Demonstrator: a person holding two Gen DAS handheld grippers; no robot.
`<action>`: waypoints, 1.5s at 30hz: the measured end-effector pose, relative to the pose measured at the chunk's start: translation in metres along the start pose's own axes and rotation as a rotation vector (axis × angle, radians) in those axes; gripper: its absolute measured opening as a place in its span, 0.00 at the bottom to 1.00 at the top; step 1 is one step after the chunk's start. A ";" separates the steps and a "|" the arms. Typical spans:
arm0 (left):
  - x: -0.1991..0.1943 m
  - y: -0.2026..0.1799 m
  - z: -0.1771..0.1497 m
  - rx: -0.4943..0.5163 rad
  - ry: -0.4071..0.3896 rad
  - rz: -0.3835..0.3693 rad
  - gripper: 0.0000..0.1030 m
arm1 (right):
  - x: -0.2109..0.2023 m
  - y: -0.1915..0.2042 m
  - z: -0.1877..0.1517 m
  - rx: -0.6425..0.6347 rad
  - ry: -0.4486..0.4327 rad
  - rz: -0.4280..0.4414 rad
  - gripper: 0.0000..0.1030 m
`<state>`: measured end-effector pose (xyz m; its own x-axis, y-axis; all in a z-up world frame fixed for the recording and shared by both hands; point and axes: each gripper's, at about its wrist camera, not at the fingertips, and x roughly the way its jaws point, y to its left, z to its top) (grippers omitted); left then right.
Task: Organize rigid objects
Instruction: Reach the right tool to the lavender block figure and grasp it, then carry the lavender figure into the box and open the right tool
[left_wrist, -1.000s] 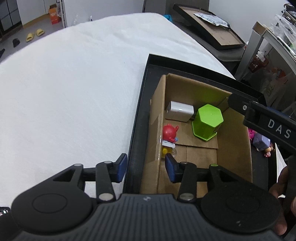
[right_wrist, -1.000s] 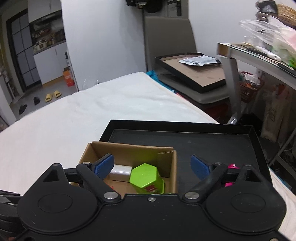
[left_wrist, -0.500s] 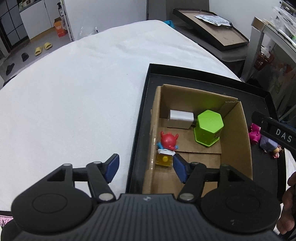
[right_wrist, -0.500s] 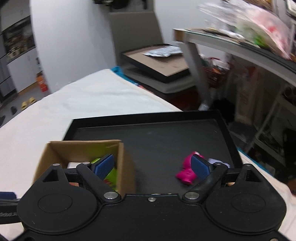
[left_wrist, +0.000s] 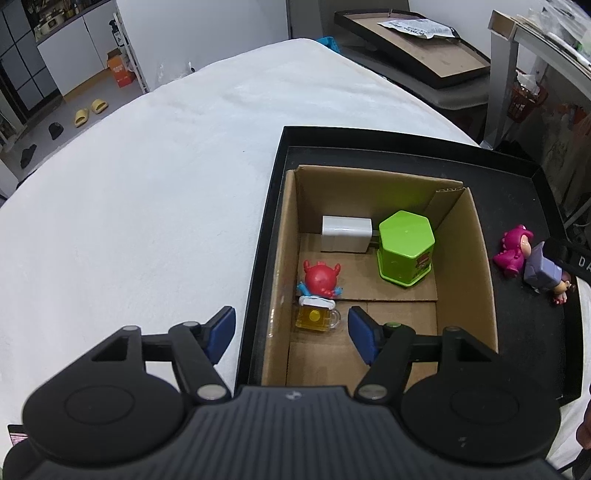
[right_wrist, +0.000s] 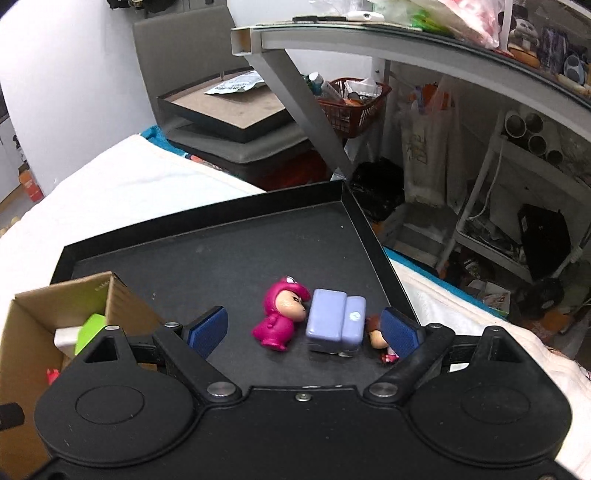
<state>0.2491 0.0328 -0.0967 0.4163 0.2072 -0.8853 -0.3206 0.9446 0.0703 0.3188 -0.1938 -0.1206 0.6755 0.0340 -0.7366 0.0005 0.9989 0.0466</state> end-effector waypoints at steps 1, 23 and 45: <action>0.000 -0.003 0.001 0.004 -0.001 0.004 0.64 | 0.003 -0.002 0.000 0.002 0.004 -0.004 0.87; 0.009 -0.034 0.011 0.048 0.023 0.081 0.64 | 0.055 -0.018 -0.017 -0.058 0.052 -0.032 0.45; 0.007 -0.014 0.006 0.000 0.009 0.040 0.64 | -0.002 -0.004 0.002 -0.082 -0.065 0.058 0.42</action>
<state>0.2621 0.0229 -0.1012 0.3959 0.2423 -0.8858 -0.3365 0.9358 0.1056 0.3194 -0.1984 -0.1182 0.7192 0.0921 -0.6887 -0.0981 0.9947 0.0306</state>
